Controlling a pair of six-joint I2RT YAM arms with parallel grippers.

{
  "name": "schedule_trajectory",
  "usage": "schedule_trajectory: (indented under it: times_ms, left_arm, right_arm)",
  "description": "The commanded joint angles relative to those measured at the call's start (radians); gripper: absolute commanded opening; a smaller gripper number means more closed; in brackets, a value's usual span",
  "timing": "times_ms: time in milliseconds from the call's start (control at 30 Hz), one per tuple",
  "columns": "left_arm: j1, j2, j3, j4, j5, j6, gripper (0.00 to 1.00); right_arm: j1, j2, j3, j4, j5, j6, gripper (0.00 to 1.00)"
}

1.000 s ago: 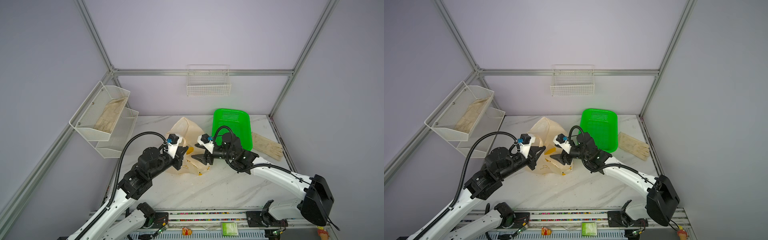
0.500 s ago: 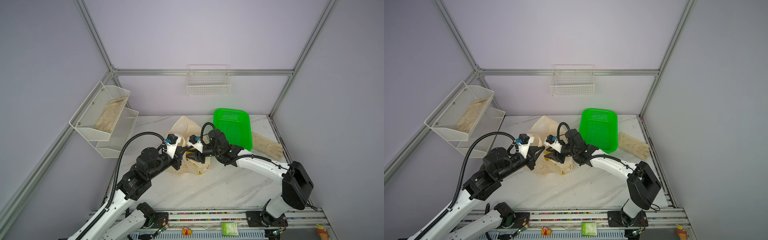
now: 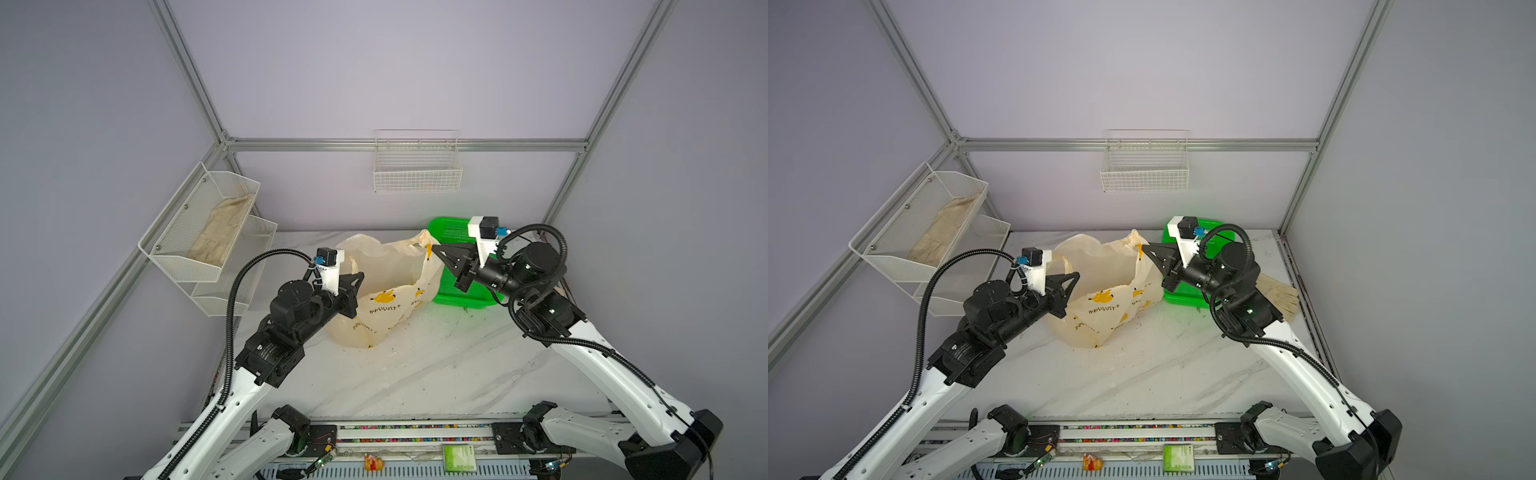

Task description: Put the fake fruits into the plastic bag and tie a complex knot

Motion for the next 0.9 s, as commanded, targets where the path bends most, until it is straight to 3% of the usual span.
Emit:
schedule_trajectory:
  times_ms: [0,133,300,433,600,867]
  left_arm:
    - [0.058,0.045,0.140,0.013,-0.025,-0.056,0.00]
    - [0.170,0.087,0.192,0.014,0.046,-0.109,0.00]
    - [0.246,0.139,0.302,0.001,0.134,-0.112,0.00]
    - [0.256,0.192,0.362,-0.020,0.207,-0.120,0.00]
    - [0.255,0.220,0.257,0.131,0.393,-0.206,0.00]
    - [0.253,0.198,0.135,0.178,0.405,-0.171,0.00]
  right_arm:
    - [0.003,-0.004,-0.005,-0.005,0.207,0.078,0.00]
    - [0.003,-0.033,-0.011,0.024,0.208,0.080,0.00]
    - [0.004,-0.061,-0.017,0.094,0.049,0.105,0.00]
    - [0.004,-0.087,0.013,-0.034,0.219,0.062,0.00]
    - [0.000,-0.065,0.030,-0.149,0.416,-0.020,0.00]
    - [-0.005,-0.005,-0.032,-0.155,0.443,-0.033,0.00]
